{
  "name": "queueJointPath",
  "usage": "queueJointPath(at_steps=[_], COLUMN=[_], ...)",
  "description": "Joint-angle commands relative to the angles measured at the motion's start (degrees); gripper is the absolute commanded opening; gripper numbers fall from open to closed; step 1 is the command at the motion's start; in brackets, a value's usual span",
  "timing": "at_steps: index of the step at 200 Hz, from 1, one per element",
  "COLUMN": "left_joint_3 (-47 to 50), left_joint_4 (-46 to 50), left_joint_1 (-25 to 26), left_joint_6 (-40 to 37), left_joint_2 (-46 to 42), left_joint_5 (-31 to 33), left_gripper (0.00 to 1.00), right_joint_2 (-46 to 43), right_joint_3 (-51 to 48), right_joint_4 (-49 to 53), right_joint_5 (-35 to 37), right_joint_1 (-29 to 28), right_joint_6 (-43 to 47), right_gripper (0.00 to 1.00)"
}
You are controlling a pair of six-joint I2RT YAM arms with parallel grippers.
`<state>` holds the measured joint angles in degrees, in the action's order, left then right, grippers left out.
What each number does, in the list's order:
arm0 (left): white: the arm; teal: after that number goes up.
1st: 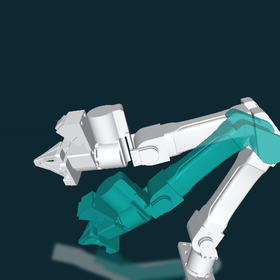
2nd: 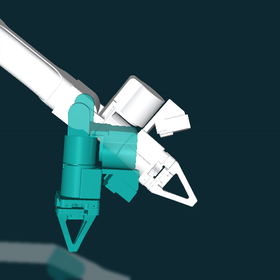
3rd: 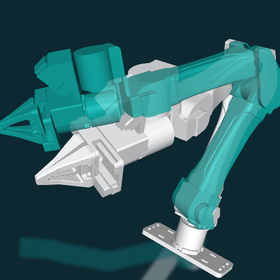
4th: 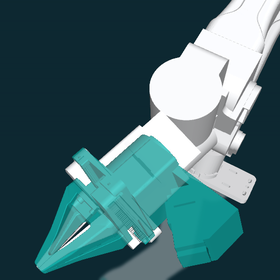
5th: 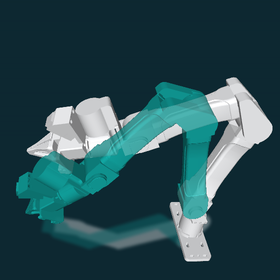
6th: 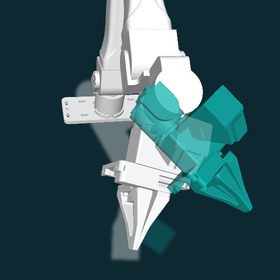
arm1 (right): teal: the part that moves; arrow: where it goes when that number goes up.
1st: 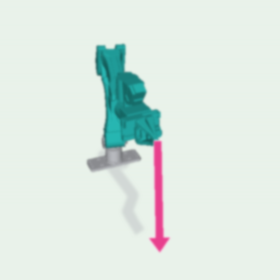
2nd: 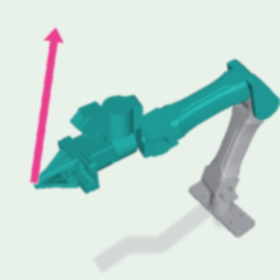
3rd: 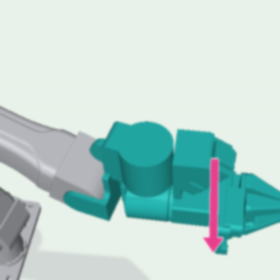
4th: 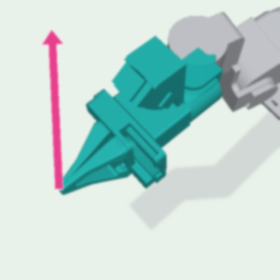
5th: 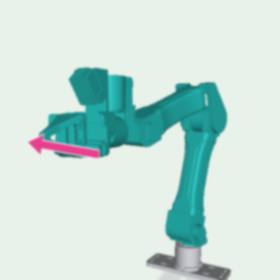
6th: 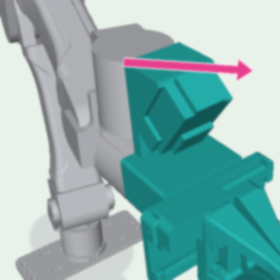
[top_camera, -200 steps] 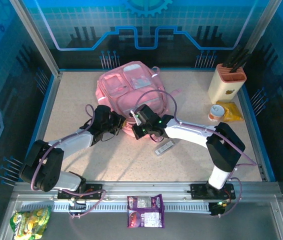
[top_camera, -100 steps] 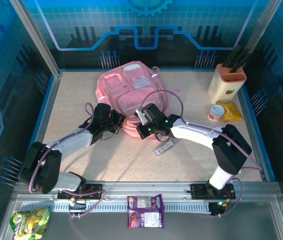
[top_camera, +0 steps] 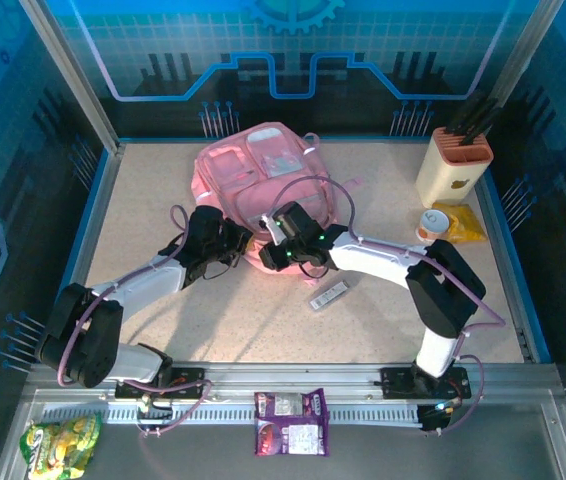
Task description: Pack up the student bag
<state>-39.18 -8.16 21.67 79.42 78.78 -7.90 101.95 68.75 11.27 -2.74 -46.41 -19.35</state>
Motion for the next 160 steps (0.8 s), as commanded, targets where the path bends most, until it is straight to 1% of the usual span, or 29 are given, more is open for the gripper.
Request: queueJointPath(at_steps=[1,11,33,46,55,84,92,104,126,145,160], left_joint_3=[-3.0,-3.0,-3.0,-3.1,-3.3,-3.9,-4.0,-4.1,-3.8,-4.3,-4.4], left_joint_4=[-4.1,-4.0,-3.4,-3.2,-3.3,-3.2,-3.3,-3.4,-3.4,-1.3,0.5], left_joint_1=[1.3,1.3,1.3,1.3,1.3,1.5,1.7,1.7,1.7,0.9,-0.8], left_joint_6=[0.0,0.1,-0.3,-0.4,-0.4,-0.5,-0.5,-0.3,-0.7,-2.3,-3.9], left_joint_2=[-0.3,-0.4,-1.1,-1.3,-1.3,-0.8,-0.7,-0.4,-0.5,-1.0,-1.6], left_joint_5=[-0.7,-0.6,-0.1,0.1,0.1,0.1,0.2,0.1,0.3,0.7,0.7], left_gripper=[0.0,0.0,0.0,0.0,0.0,0.0,0.0,0.0,0.0,0.0,0.0], right_joint_2=[2.2,2.4,2.9,3.3,3.9,5.4,5.5,5.8,5.5,2.9,-0.1], right_joint_3=[3.4,3.7,4.5,4.6,4.9,6.5,6.9,7.9,9.0,7.7,5.0], right_joint_4=[-1.7,-1.1,1.9,2.0,1.9,0.5,0.2,1.0,3.9,6.1,7.0], right_joint_5=[2.1,3.4,8.9,10.7,10.3,7.5,7.3,8.7,12.6,15.1,15.6], right_joint_1=[0.6,0.5,0.4,0.3,0.3,-0.2,-0.6,-0.8,-0.9,-0.8,-0.5], right_joint_6=[0.2,0.6,0.3,0.2,0.1,0.1,-0.1,-0.3,-0.4,-0.3,-0.3], right_gripper=[0.18,0.16,0.16,0.21,0.24,0.24,0.22,0.14,0.12,0.03,0.0])
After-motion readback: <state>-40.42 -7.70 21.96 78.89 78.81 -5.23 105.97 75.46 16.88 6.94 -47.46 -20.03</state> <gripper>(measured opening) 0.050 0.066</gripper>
